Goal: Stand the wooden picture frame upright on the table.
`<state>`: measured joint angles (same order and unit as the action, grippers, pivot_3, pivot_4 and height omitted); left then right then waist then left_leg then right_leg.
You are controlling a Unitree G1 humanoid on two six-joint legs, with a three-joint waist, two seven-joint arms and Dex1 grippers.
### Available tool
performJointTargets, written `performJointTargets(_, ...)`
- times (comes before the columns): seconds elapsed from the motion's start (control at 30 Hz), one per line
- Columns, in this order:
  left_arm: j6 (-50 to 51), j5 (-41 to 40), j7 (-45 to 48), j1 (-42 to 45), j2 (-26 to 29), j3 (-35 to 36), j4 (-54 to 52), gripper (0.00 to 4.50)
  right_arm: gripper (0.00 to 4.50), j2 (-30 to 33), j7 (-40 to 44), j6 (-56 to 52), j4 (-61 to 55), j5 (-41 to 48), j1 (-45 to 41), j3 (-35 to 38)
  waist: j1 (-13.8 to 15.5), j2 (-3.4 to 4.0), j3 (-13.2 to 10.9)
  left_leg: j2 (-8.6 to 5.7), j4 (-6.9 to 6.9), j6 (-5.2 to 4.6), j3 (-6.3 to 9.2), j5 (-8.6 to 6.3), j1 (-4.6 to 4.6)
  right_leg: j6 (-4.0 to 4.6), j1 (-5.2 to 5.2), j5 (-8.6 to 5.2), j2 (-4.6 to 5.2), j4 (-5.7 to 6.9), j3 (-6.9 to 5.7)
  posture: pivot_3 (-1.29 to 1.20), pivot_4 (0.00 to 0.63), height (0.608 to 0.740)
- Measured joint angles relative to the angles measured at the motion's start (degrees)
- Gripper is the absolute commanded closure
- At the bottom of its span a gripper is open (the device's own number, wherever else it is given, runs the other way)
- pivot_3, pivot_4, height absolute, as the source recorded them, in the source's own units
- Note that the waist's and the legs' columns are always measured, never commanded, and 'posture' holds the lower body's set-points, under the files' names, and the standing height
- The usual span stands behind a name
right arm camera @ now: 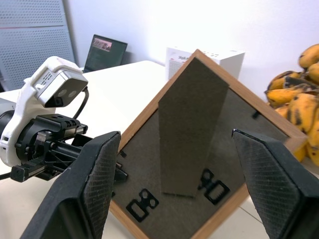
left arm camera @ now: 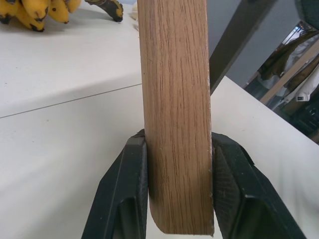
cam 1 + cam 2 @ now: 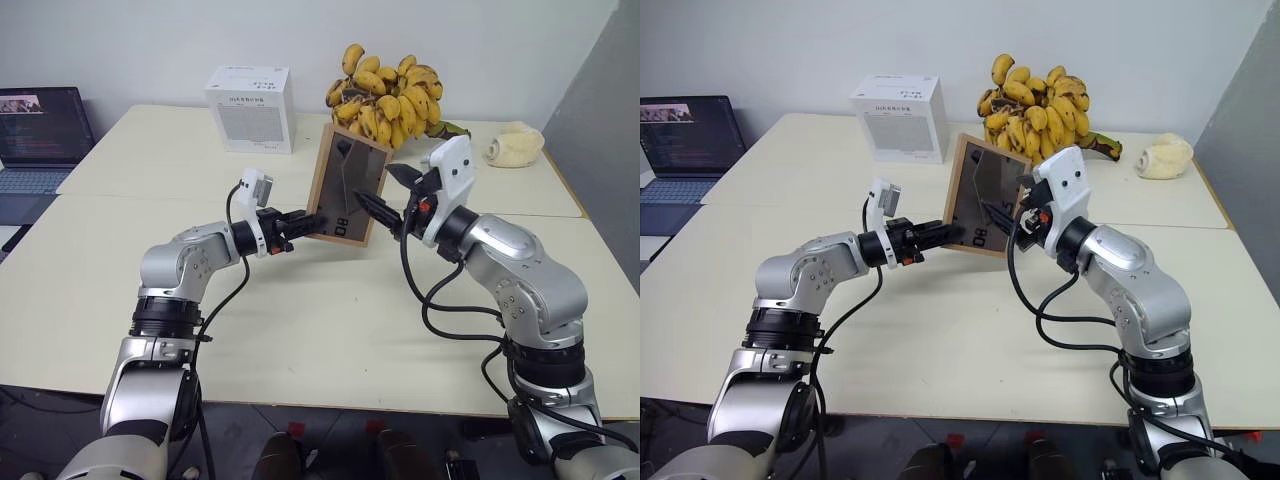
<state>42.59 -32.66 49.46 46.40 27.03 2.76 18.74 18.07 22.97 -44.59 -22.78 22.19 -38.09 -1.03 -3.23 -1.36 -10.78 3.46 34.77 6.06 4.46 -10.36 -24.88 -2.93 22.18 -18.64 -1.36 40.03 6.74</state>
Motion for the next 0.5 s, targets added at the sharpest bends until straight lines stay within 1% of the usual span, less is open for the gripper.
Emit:
performJointTargets(0.13,1.1,-0.8,0.8,0.4,-0.5,0.1,-1.2,3.18,0.73,0.3,0.4,0.5,1.3,-0.6,0.4,-0.2,0.0,0.00,0.0,0.00,-0.01,0.00,0.00,0.00,0.00,0.00,0.01,0.00,0.00,0.00,0.00,0.00,0.150,0.740)
performJointTargets(0.33,4.4,-3.4,1.9,-0.7,-0.4,0.1,-8.7,3.18,0.73,0.9,1.7,3.1,5.5,-1.4,-0.7,-0.5,0.0,0.00,0.0,0.00,0.01,0.00,0.00,0.00,0.01,0.00,0.00,0.00,0.00,0.04,0.00,0.00,0.150,0.740)
performJointTargets(0.5,4.9,-3.5,1.8,-1.1,-0.9,0.2,-9.2,3.18,0.73,-0.1,1.7,3.7,5.6,-1.3,-2.4,-0.8,0.0,0.00,0.0,0.00,0.05,0.00,0.00,0.00,0.00,0.00,0.00,0.00,-0.01,0.06,0.00,0.00,0.150,0.740)
